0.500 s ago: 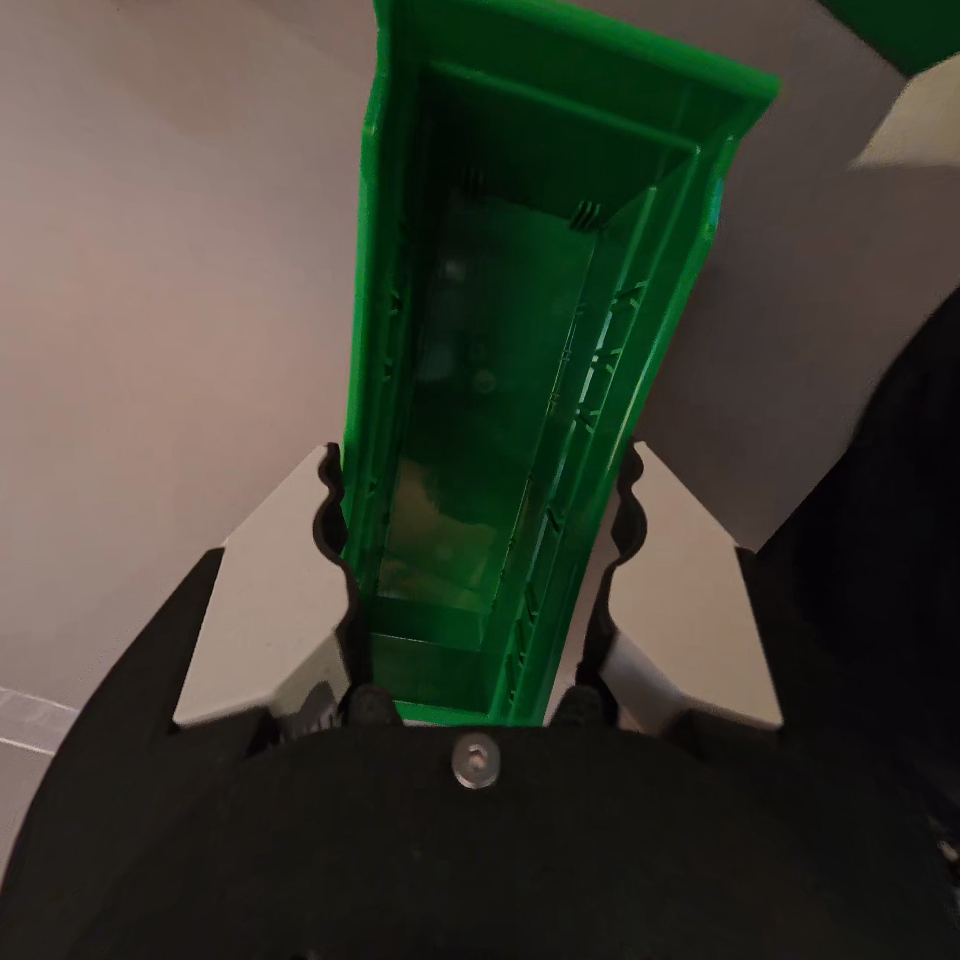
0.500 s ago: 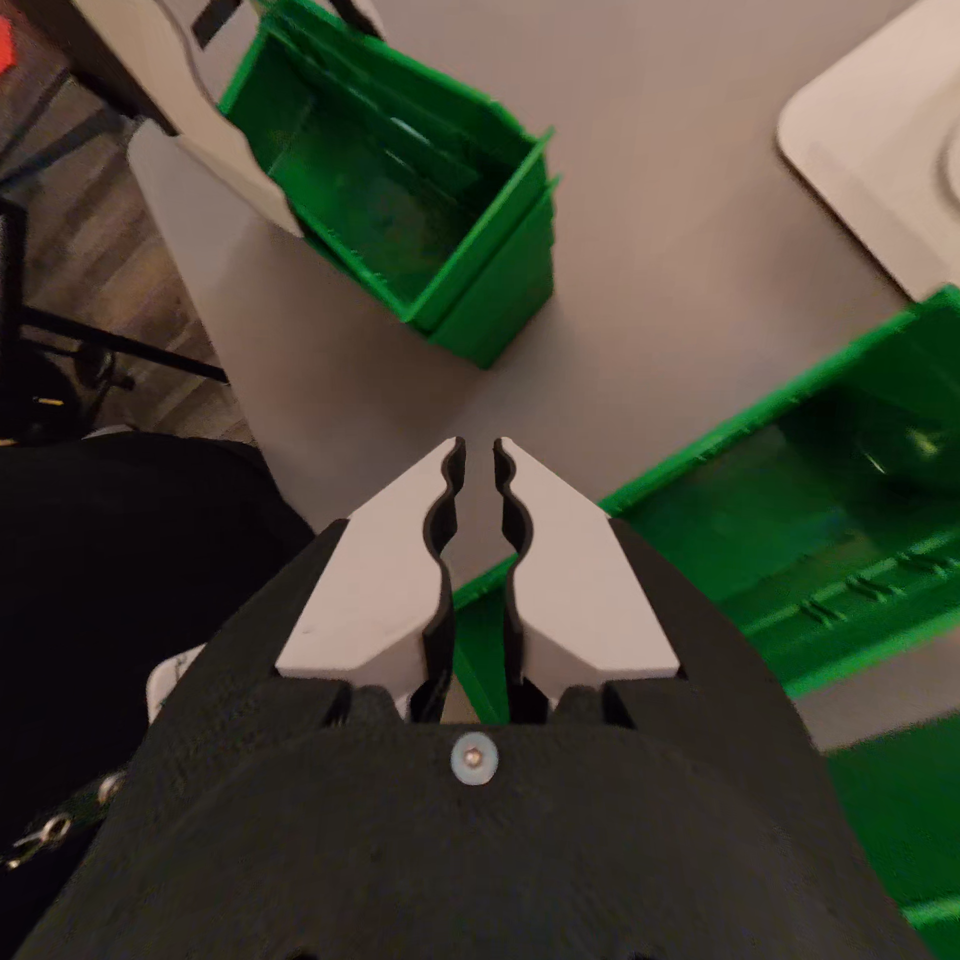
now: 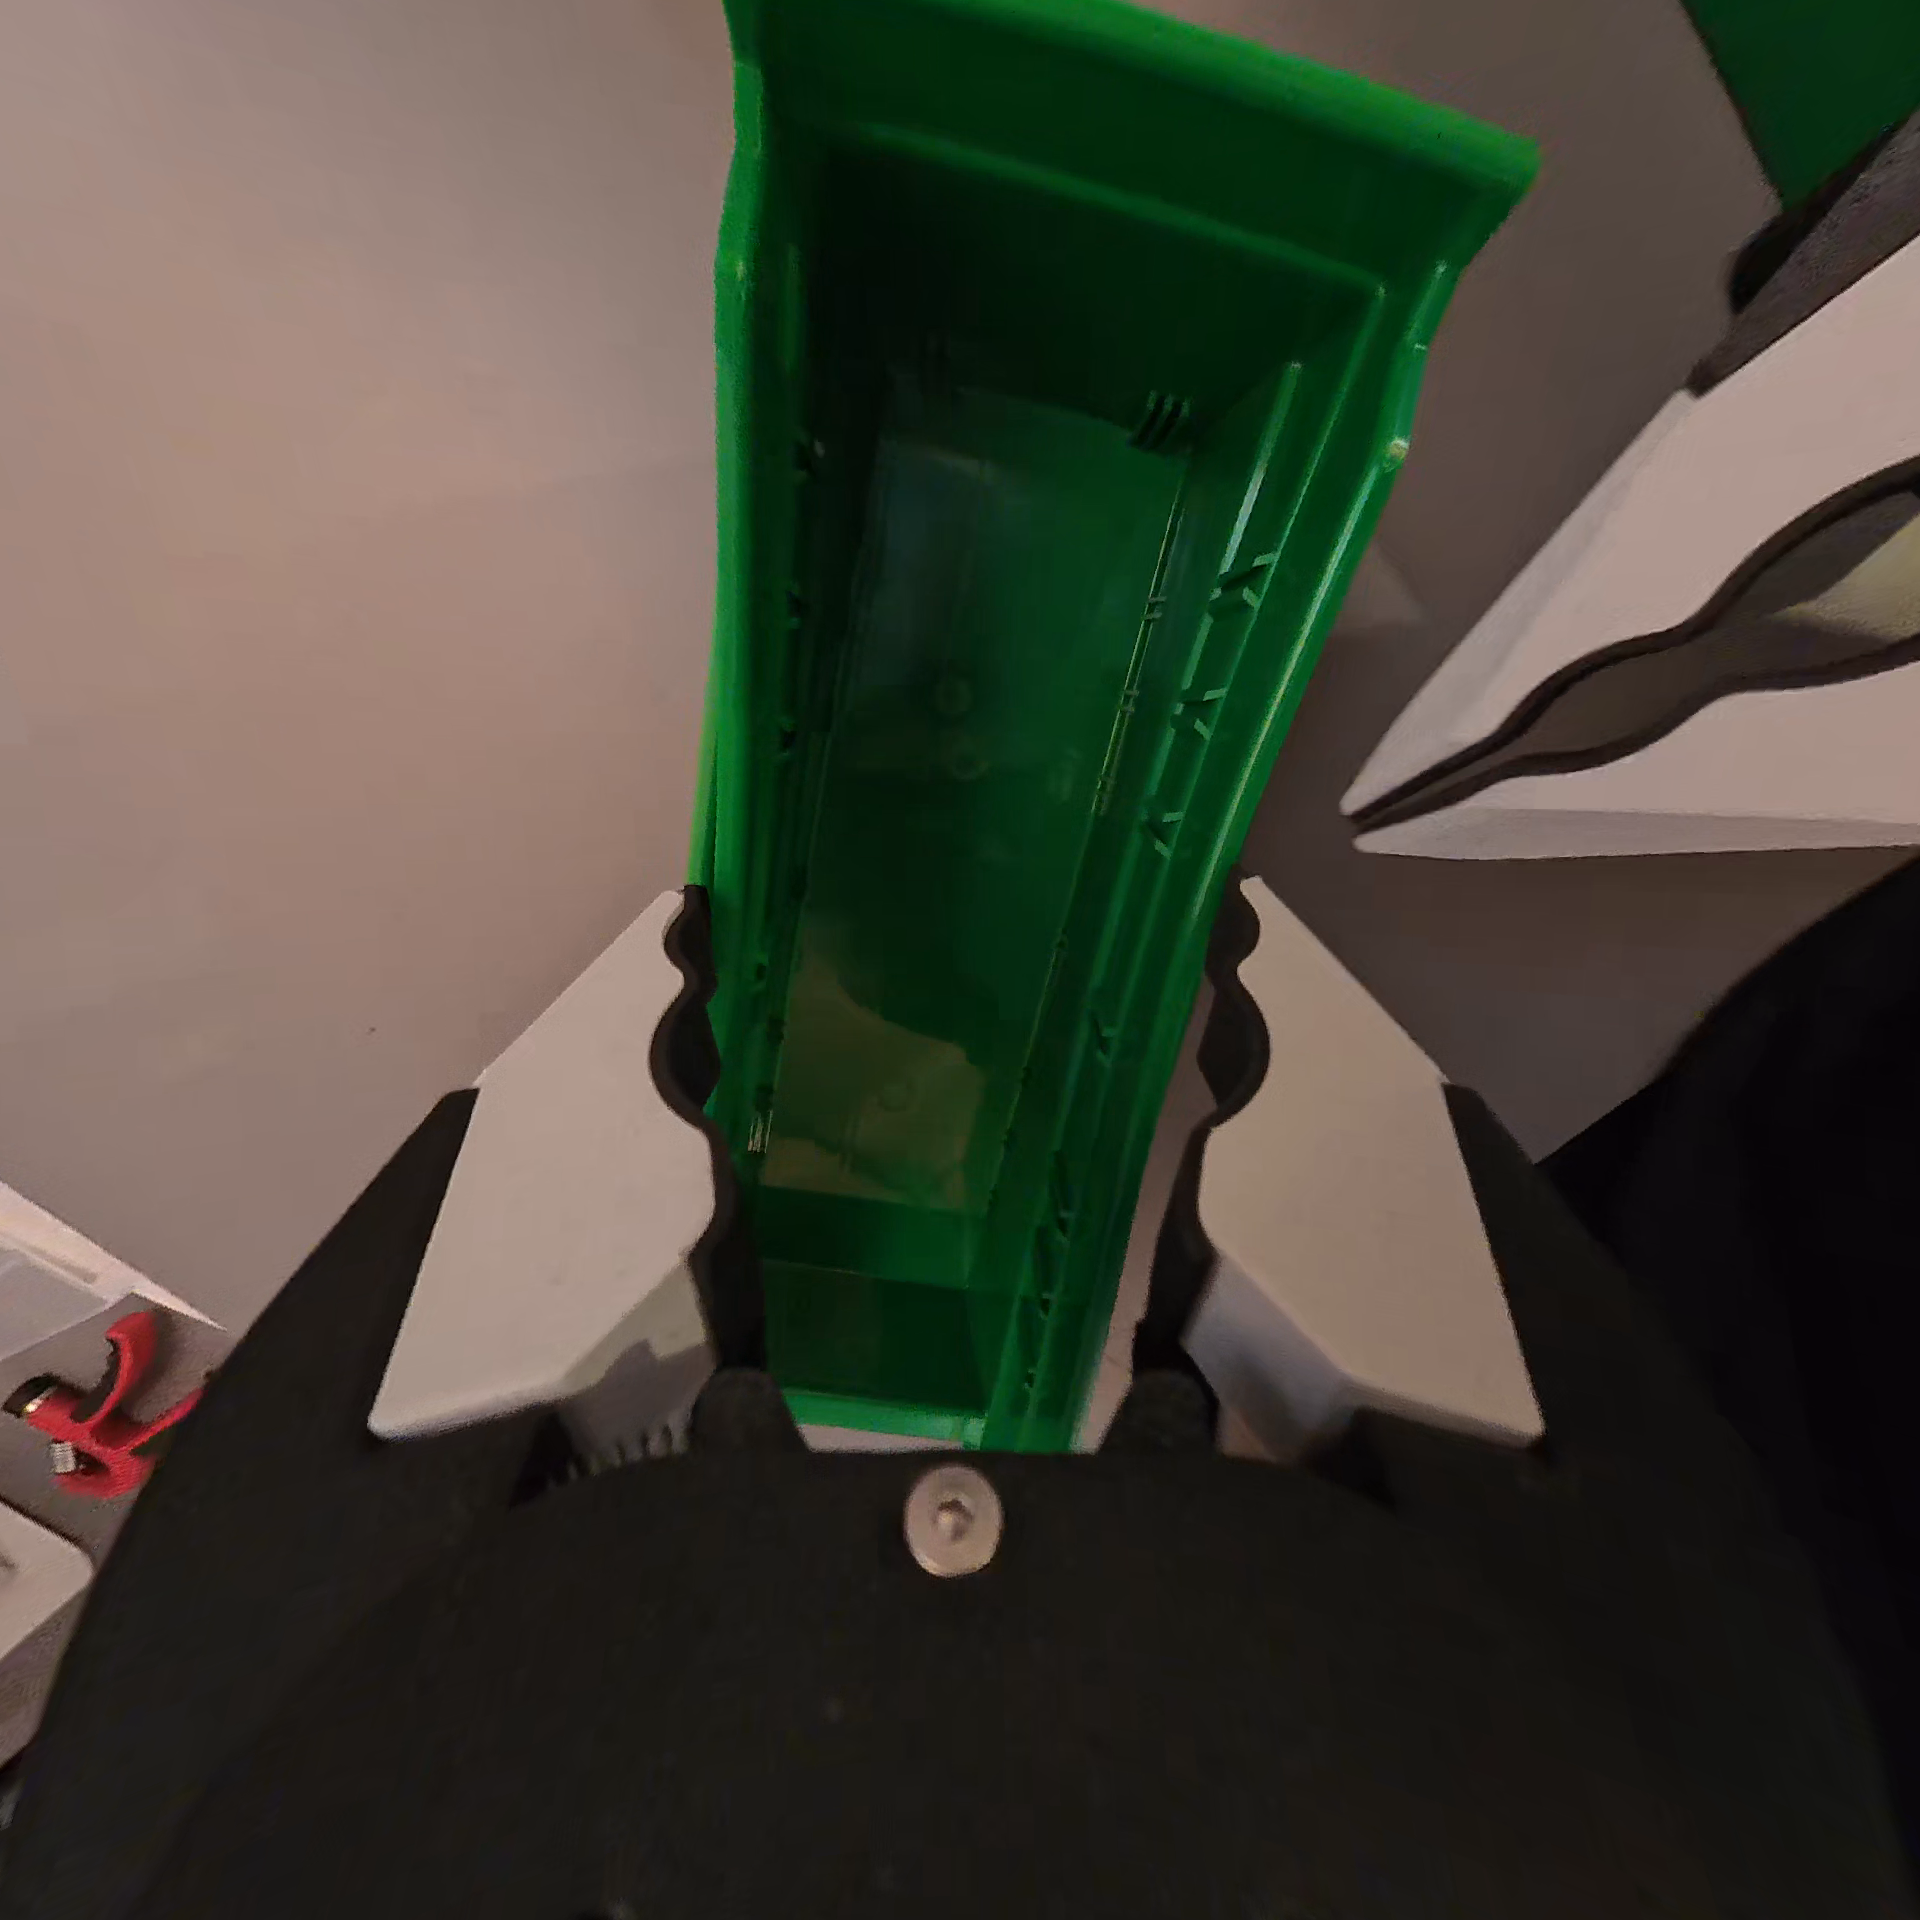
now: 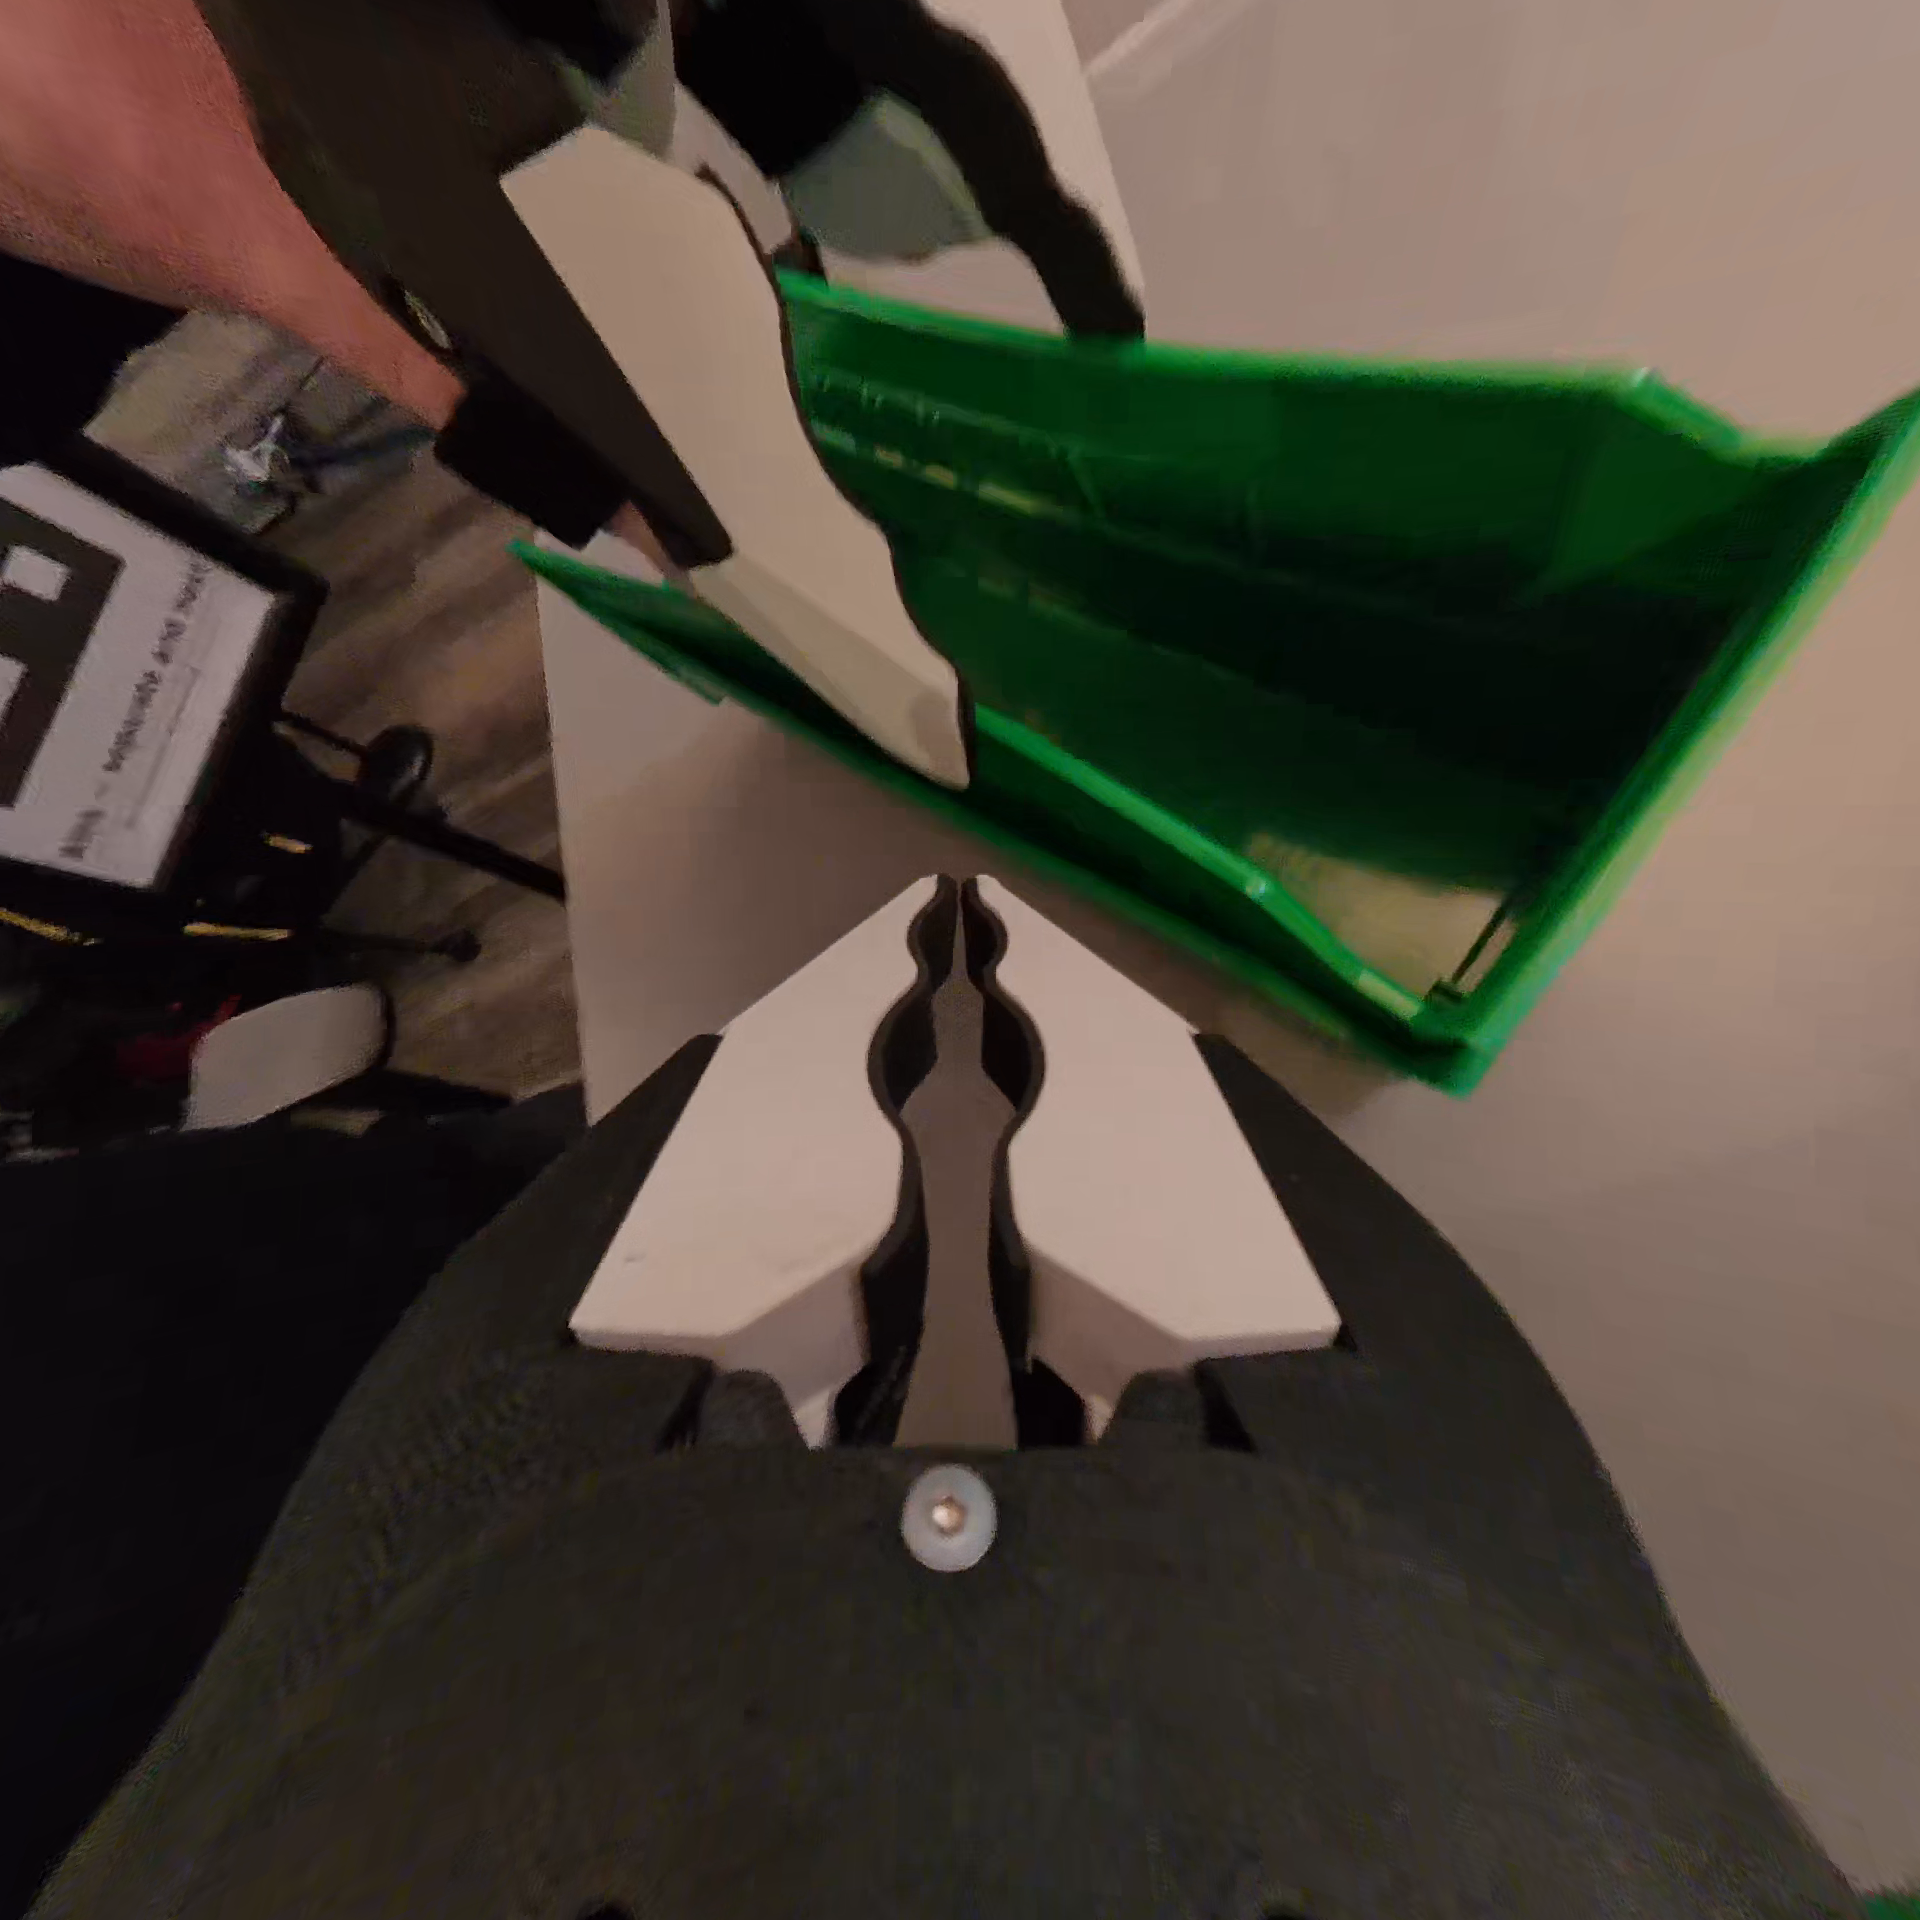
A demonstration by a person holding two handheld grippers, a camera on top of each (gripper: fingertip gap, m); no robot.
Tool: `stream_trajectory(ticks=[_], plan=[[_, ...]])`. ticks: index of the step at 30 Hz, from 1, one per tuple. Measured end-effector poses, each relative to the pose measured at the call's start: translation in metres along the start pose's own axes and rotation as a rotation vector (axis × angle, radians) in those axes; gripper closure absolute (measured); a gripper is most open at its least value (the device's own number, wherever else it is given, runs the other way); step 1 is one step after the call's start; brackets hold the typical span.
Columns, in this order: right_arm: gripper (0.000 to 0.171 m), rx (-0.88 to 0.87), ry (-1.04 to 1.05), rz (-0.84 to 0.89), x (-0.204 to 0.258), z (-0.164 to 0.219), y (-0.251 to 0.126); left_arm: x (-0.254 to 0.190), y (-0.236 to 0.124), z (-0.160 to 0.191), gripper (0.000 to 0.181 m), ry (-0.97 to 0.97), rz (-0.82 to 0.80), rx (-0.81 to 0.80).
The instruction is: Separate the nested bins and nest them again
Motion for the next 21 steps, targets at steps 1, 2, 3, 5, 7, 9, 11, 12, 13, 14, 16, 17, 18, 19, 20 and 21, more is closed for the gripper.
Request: stream_trajectory(ticks=[1, 2, 3, 5, 7, 9, 11, 12, 13, 14, 16, 17, 18, 19, 20, 21], plan=[[0.171, -0.03, -0.03, 0.016, 0.0, -0.005, 0.003, 0.001, -0.001, 0.0, 0.088, -0.005, -0.001, -0.002], [0.171, -0.04, -0.051, 0.033, 0.0, -0.007, 0.006, 0.002, -0.001, 0.0, 0.088, -0.011, -0.002, -0.005], [0.171, -0.024, -0.077, 0.058, -0.002, -0.005, 0.012, 0.003, -0.002, 0.0, 0.088, -0.022, -0.004, -0.007], [0.171, 0.029, -0.142, 0.137, -0.012, 0.006, 0.028, 0.005, -0.003, -0.001, 0.089, -0.042, -0.007, -0.02], [0.171, 0.085, -0.171, 0.206, -0.024, 0.022, 0.045, 0.007, -0.006, -0.004, 0.089, -0.058, -0.001, -0.04], [0.171, 0.081, -0.187, 0.214, -0.026, 0.031, 0.056, 0.007, -0.009, -0.005, 0.088, -0.049, 0.0, -0.038], [0.171, 0.093, -0.191, 0.208, -0.023, 0.036, 0.061, 0.01, -0.012, -0.006, 0.088, -0.049, -0.015, -0.045], [0.171, 0.066, -0.195, 0.193, -0.018, 0.032, 0.06, 0.011, -0.014, -0.005, 0.088, -0.051, -0.012, -0.049], [0.171, 0.039, -0.206, 0.172, -0.013, 0.027, 0.057, 0.011, -0.015, -0.004, 0.088, -0.054, -0.003, -0.048], [0.171, 0.032, -0.221, 0.157, -0.008, 0.022, 0.054, 0.013, -0.016, -0.003, 0.088, -0.064, -0.002, -0.044], [0.171, -0.034, -0.266, 0.148, 0.002, 0.006, 0.045, 0.016, -0.016, 0.0, 0.087, -0.075, -0.003, -0.038], [0.171, -0.073, -0.283, 0.136, 0.007, -0.002, 0.04, 0.016, -0.015, 0.001, 0.087, -0.07, 0.004, -0.031], [0.171, -0.109, -0.295, 0.131, 0.012, -0.01, 0.035, 0.016, -0.013, 0.002, 0.087, -0.073, 0.009, -0.018], [0.171, -0.149, -0.309, 0.133, 0.015, -0.018, 0.031, 0.016, -0.011, 0.003, 0.087, -0.074, 0.007, -0.001], [0.171, -0.166, -0.322, 0.143, 0.016, -0.023, 0.03, 0.016, -0.009, 0.004, 0.088, -0.075, 0.007, 0.009], [0.171, -0.134, -0.325, 0.162, 0.012, -0.021, 0.035, 0.017, -0.008, 0.003, 0.088, -0.083, 0.007, 0.004]])
Point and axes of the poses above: each gripper's, where its closed fingertips meet, y out along the fingers, z out of its underside, x = y × z across the jaws, the point moved 2 cm from there along -y, back along the fingers, and after that the axes turned 12 degrees about y, right-handed, at the moved point
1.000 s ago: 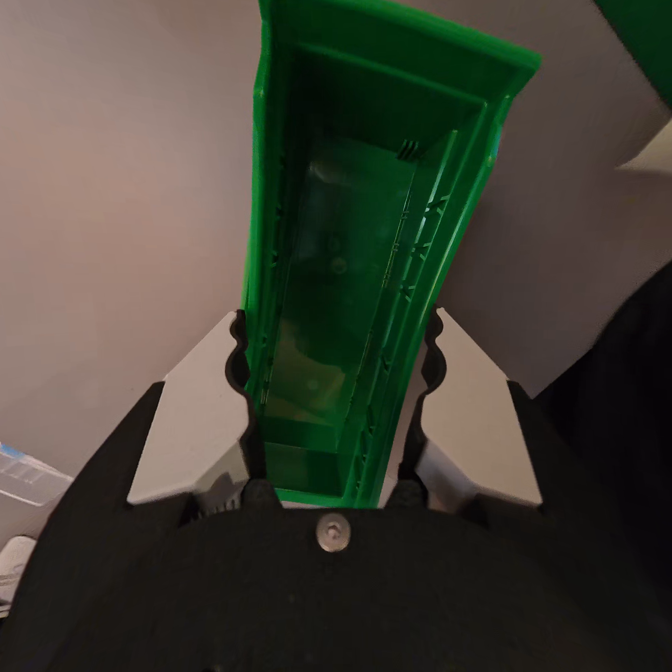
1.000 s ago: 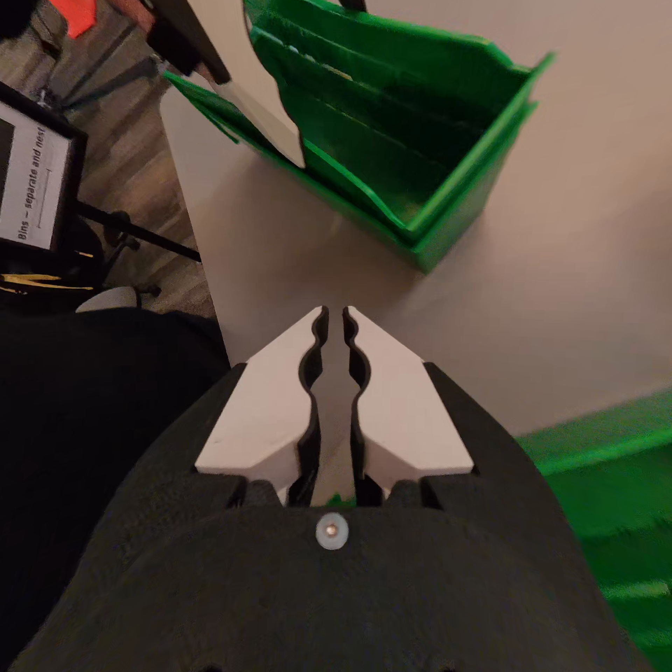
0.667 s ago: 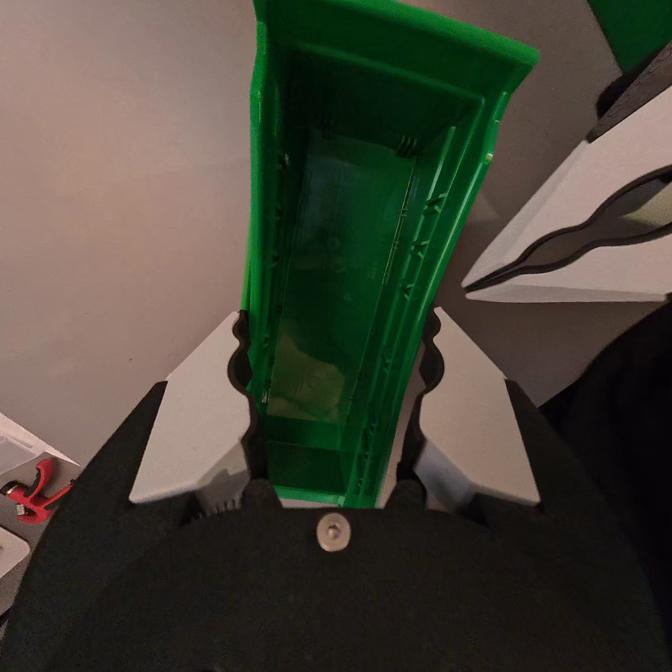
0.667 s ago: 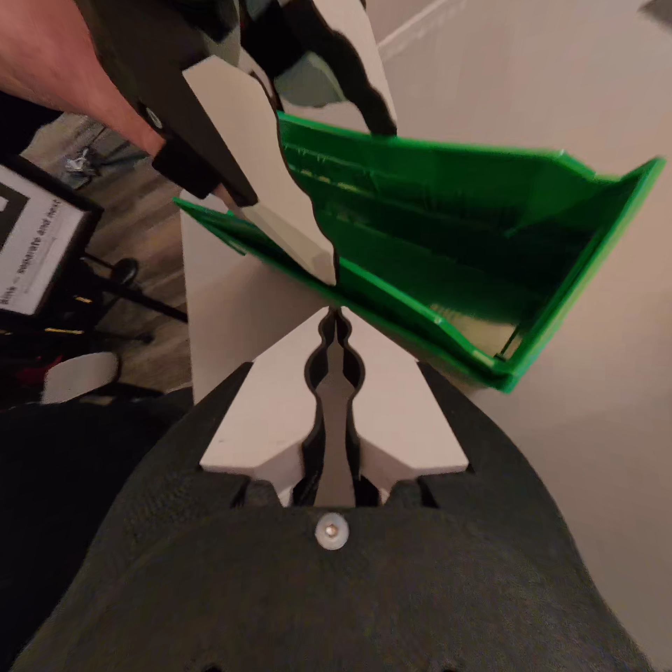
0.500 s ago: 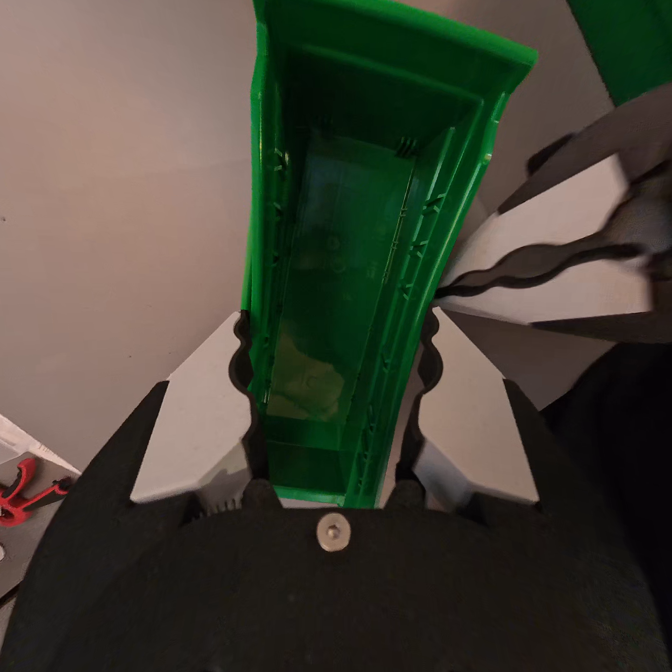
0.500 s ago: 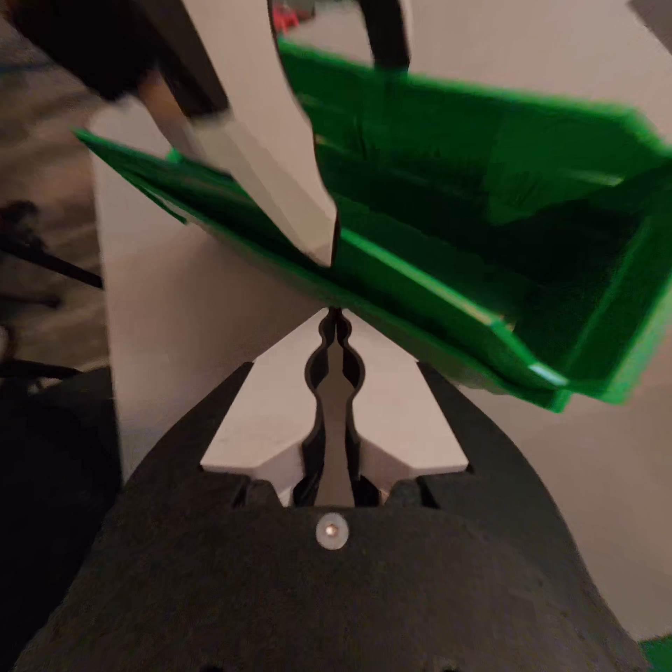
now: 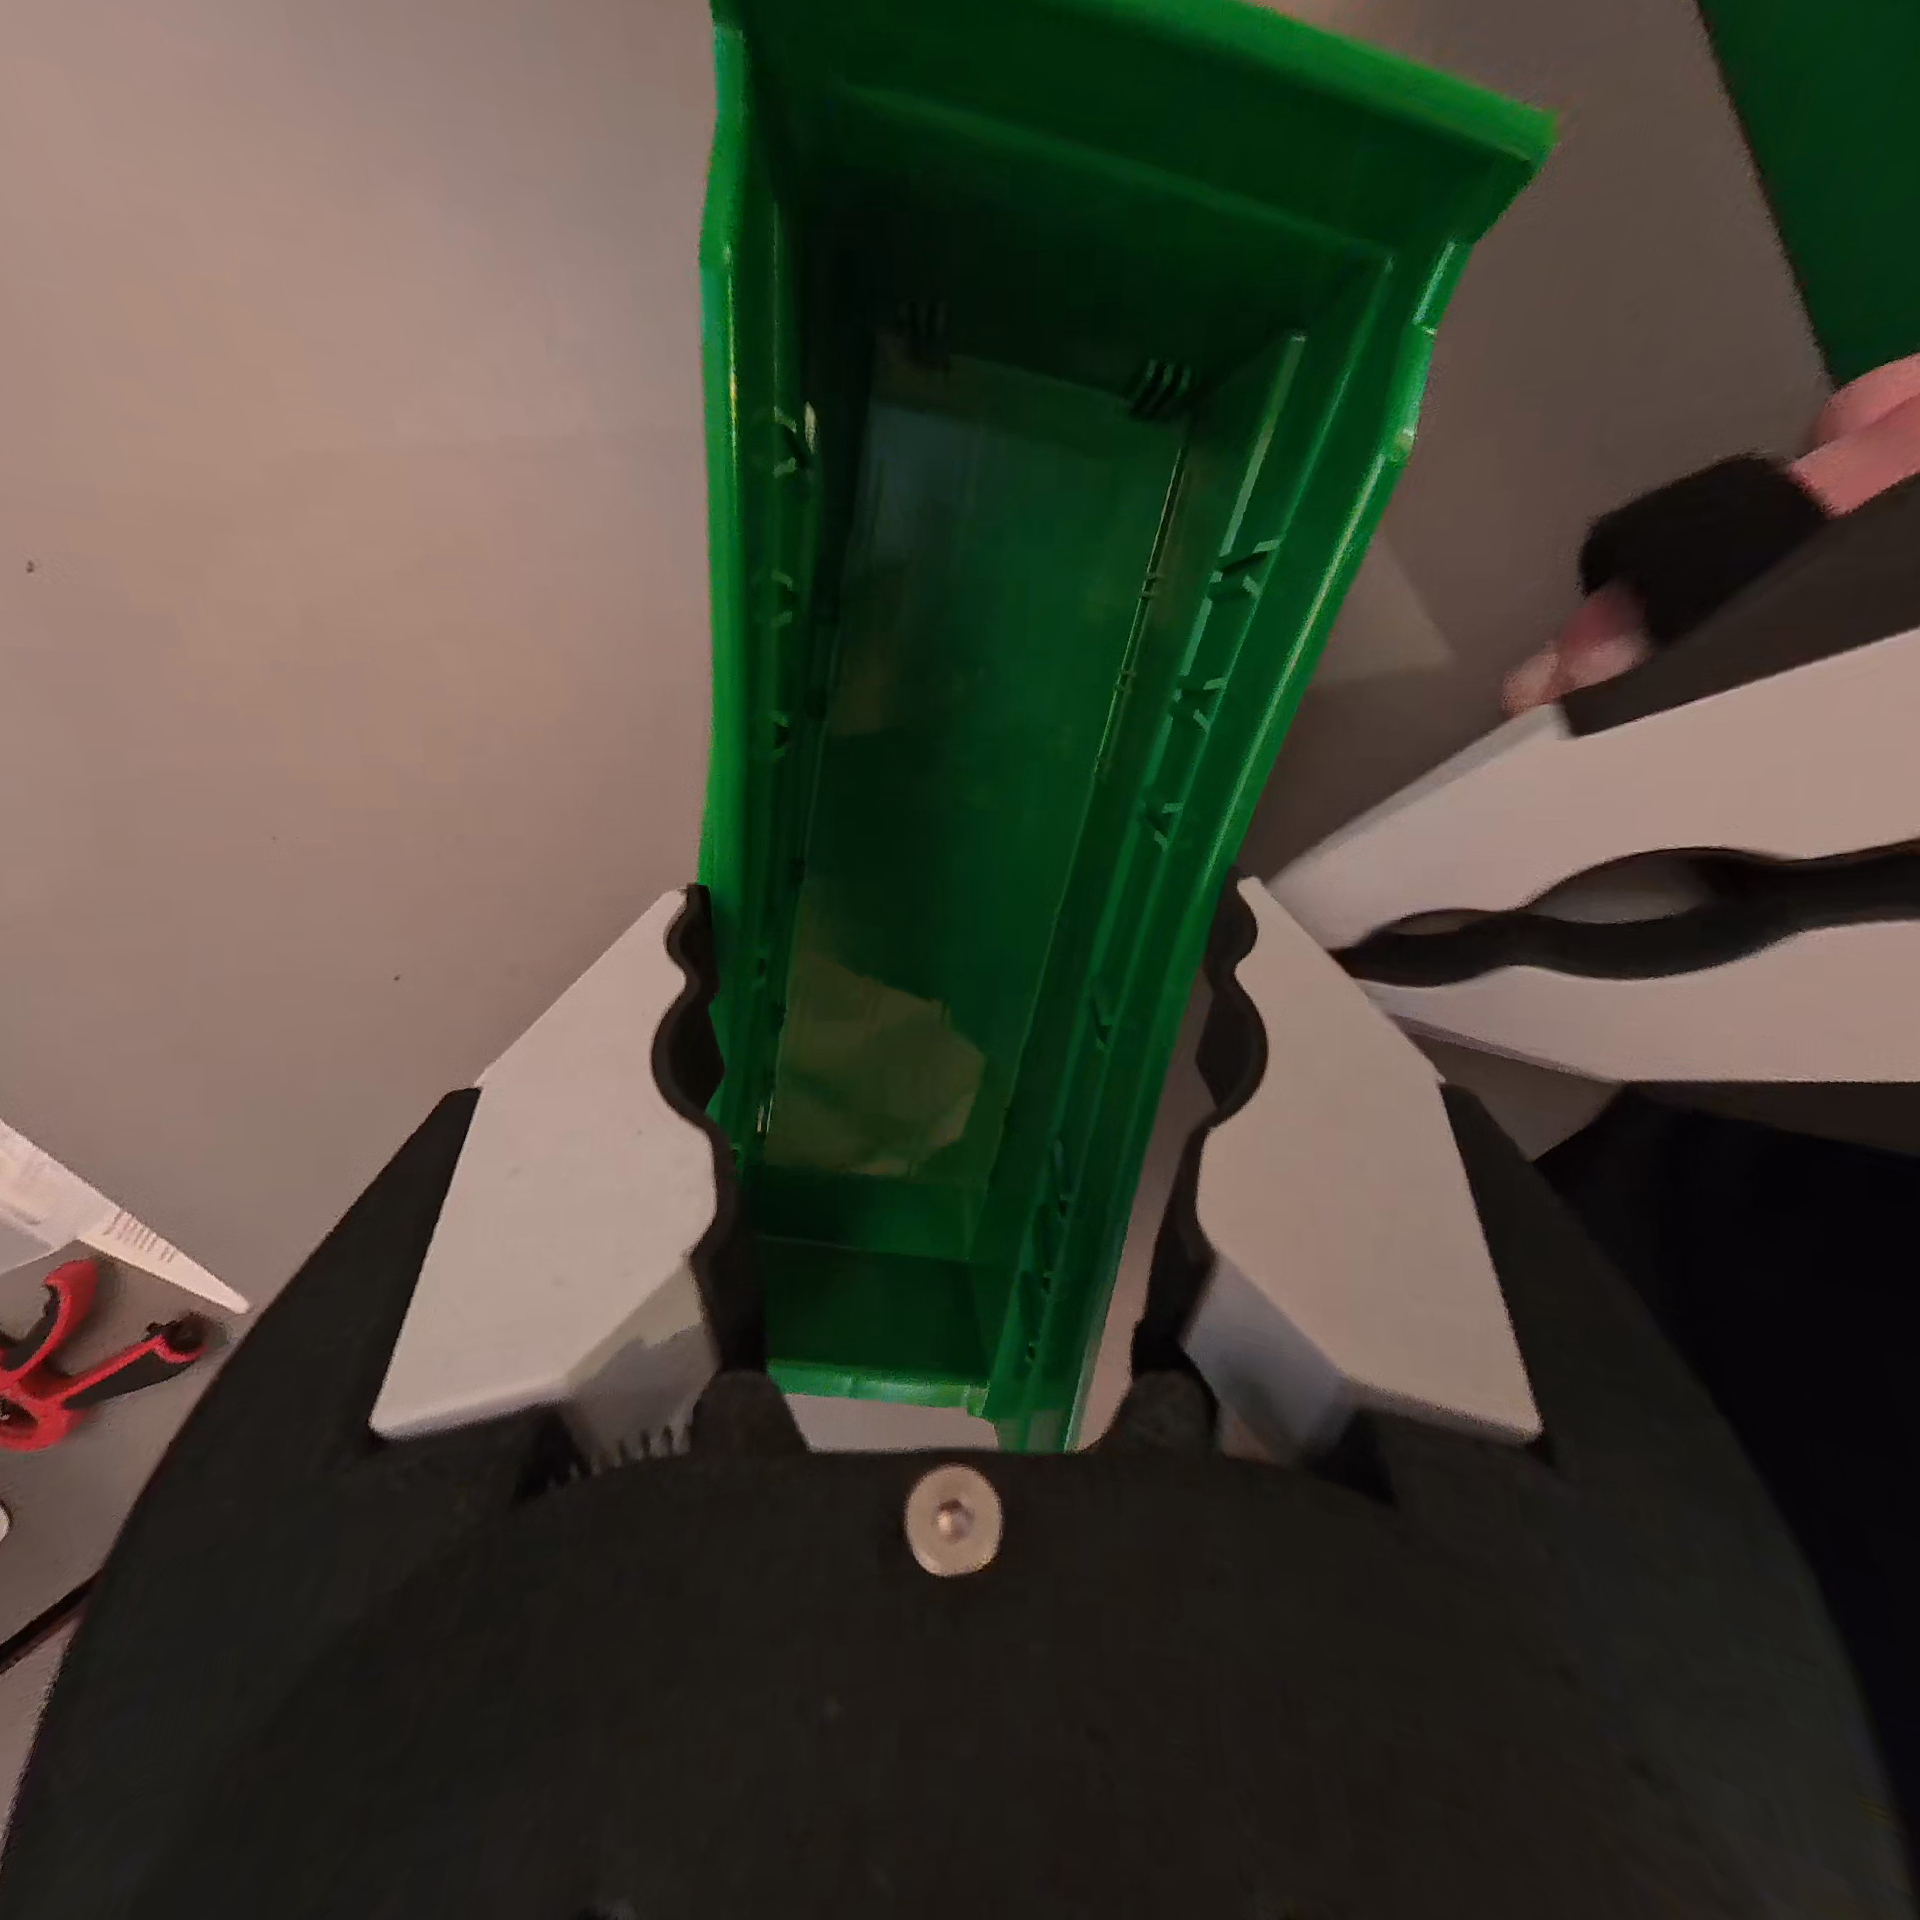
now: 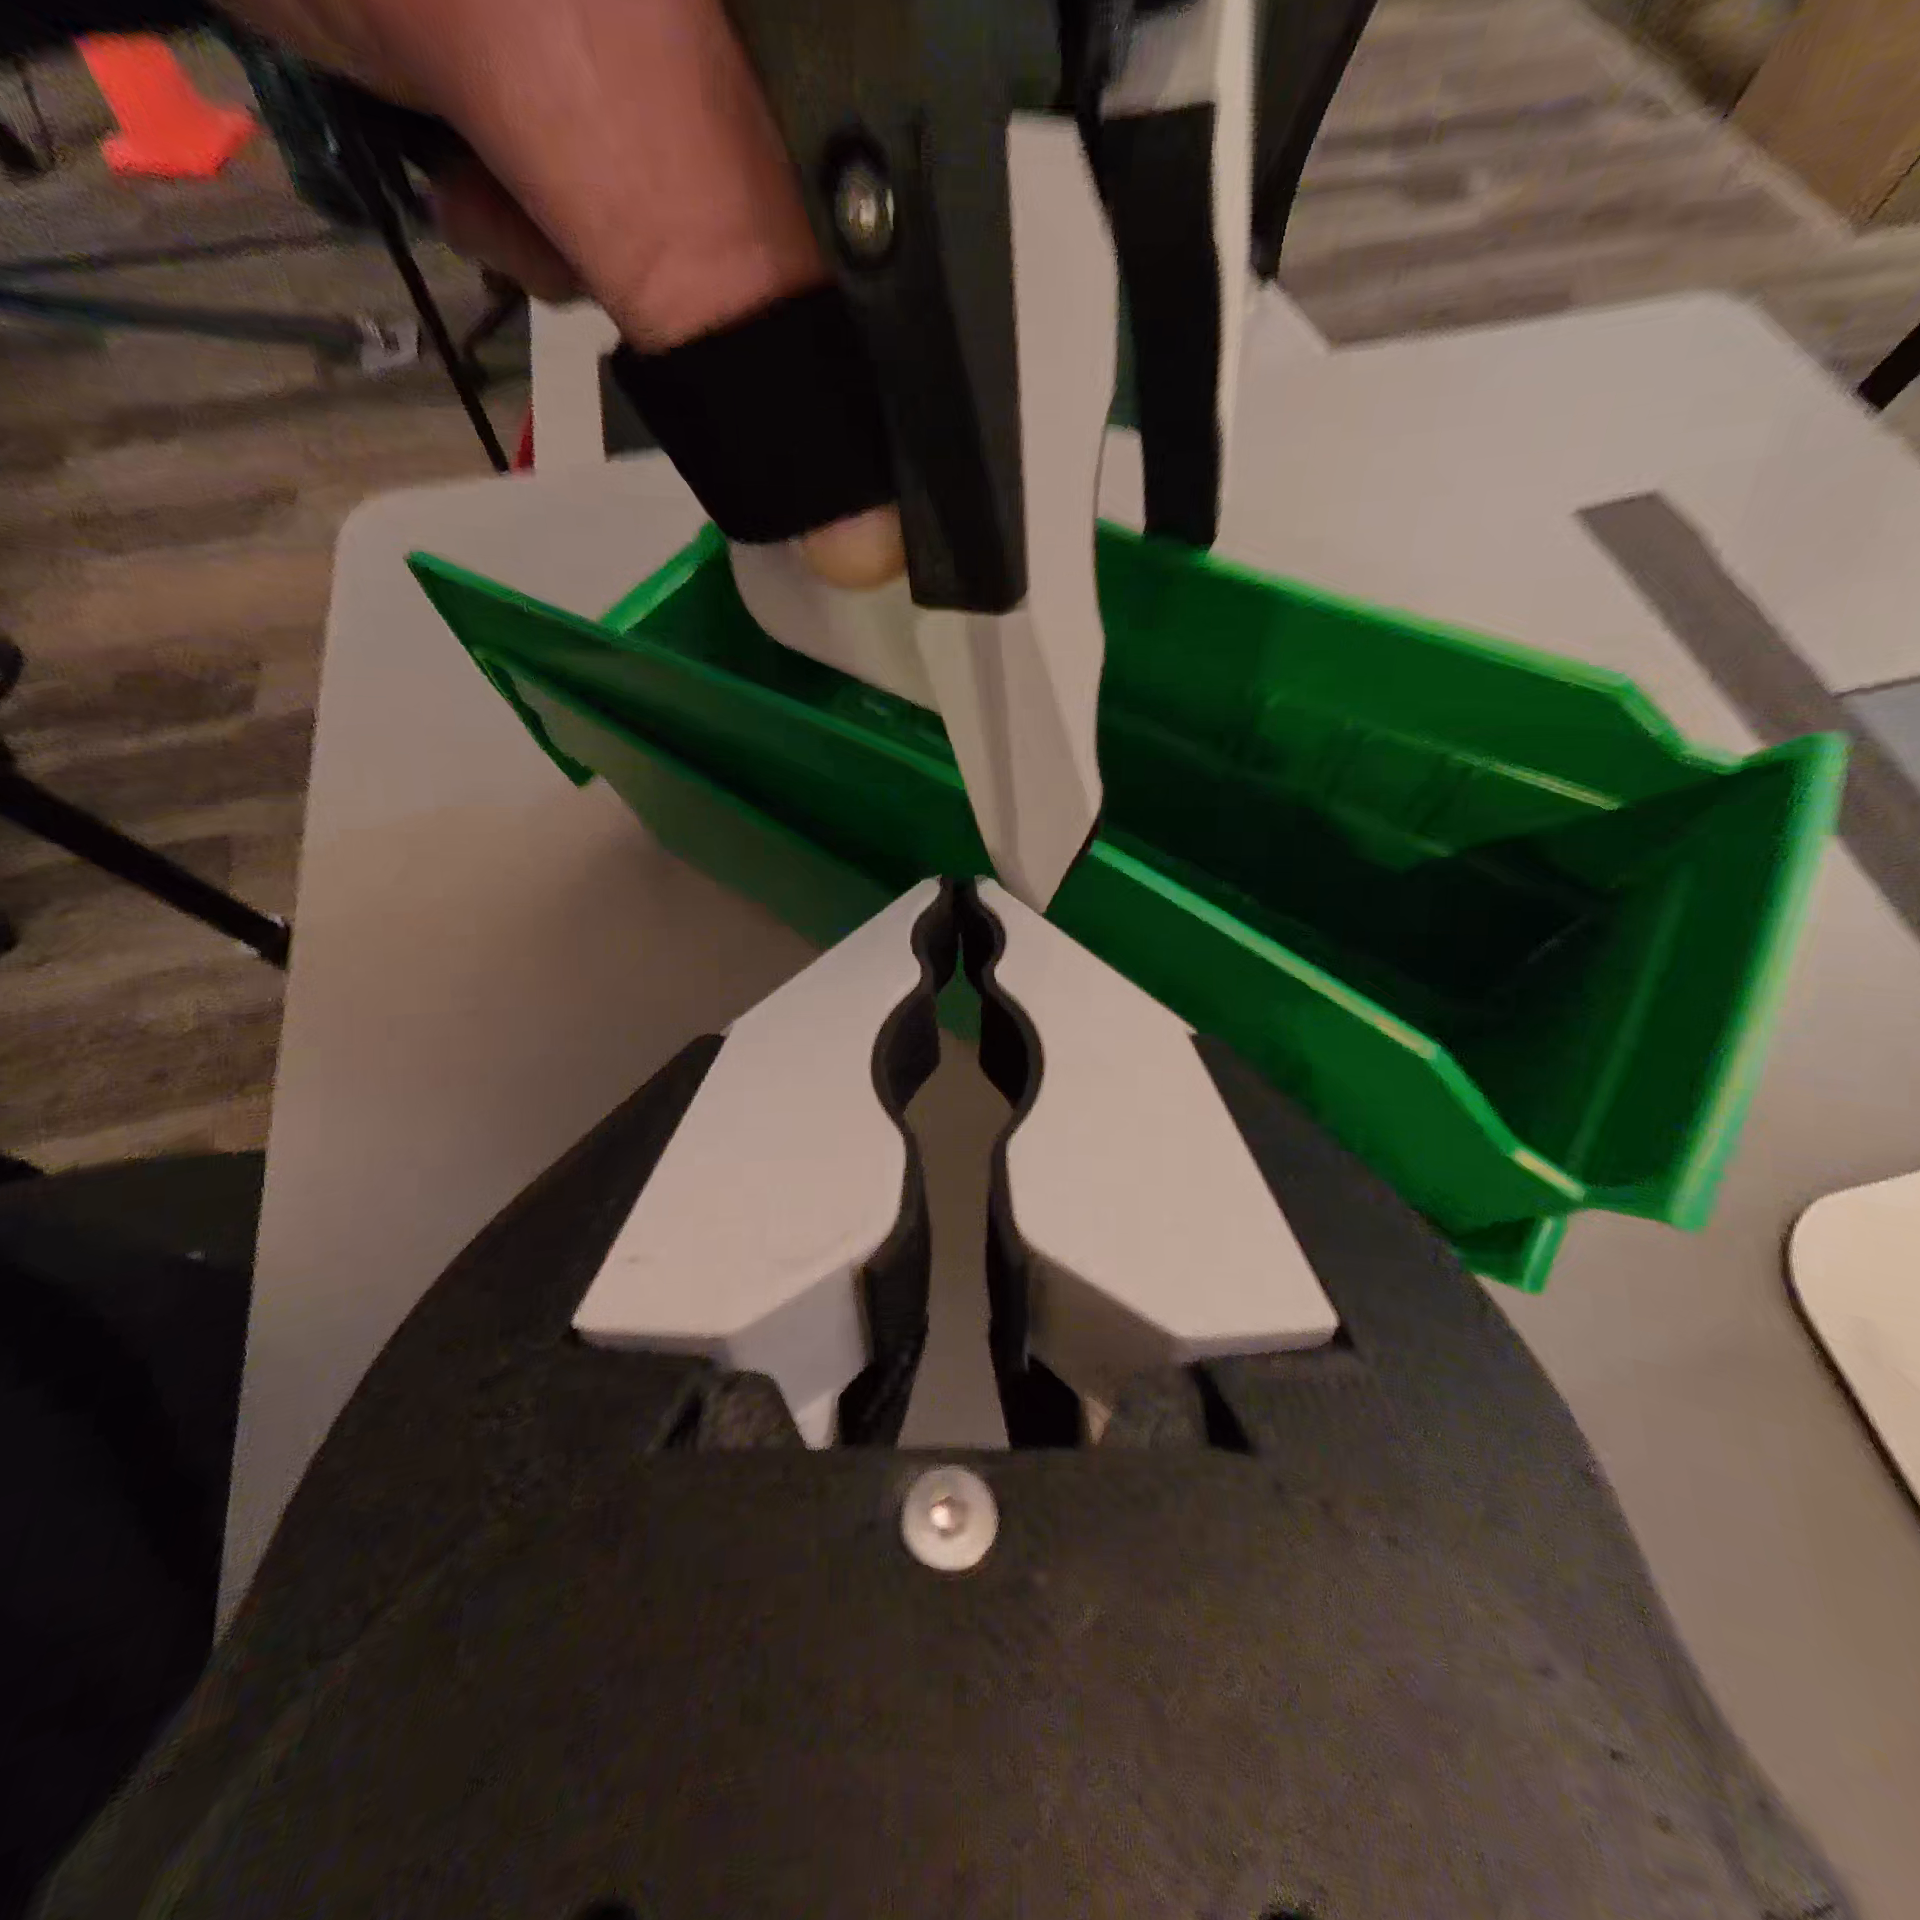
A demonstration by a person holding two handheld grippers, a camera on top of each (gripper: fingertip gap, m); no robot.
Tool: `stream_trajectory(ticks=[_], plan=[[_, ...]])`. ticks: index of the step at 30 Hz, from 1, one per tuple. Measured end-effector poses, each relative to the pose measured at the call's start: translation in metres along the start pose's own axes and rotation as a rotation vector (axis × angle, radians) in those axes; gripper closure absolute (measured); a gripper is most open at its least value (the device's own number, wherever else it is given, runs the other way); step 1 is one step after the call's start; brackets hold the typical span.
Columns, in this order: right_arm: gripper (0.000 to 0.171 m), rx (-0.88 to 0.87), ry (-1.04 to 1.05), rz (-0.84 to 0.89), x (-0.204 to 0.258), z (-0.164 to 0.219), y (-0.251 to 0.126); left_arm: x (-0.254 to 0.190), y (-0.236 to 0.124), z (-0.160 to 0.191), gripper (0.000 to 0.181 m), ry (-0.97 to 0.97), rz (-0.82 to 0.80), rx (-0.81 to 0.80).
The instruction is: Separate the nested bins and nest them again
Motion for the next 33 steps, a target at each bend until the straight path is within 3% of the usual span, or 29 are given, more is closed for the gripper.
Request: stream_trajectory(ticks=[2, 9, 22, 28, 33], plan=[[0.171, 0.073, -0.017, 0.052, -0.008, 0.013, 0.014, 0.001, 0.0, -0.003, 0.088, -0.026, 0.009, -0.021], [0.171, 0.06, -0.017, 0.05, -0.012, 0.011, 0.033, 0.015, -0.01, -0.001, 0.089, -0.044, -0.03, -0.028], [0.171, 0.1, -0.06, -0.027, -0.023, -0.008, 0.071, 0.038, -0.068, 0.026, 0.088, -0.139, -0.121, -0.142], [0.171, 0.104, -0.075, -0.028, -0.028, -0.017, 0.072, 0.047, -0.101, 0.035, 0.087, -0.207, -0.156, -0.264], [0.171, 0.034, 0.048, -0.04, -0.035, -0.033, 0.048, 0.047, -0.142, 0.033, 0.086, -0.196, -0.214, -0.308]])
Point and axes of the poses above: each gripper's, where its closed fingertips meet, y out along the fingers, z out of its underside, x = y × z across the jaws, the point moved 2 cm from there along -y, back along the fingers, and after that the axes turned 12 degrees about y, right-handed, at the moved point
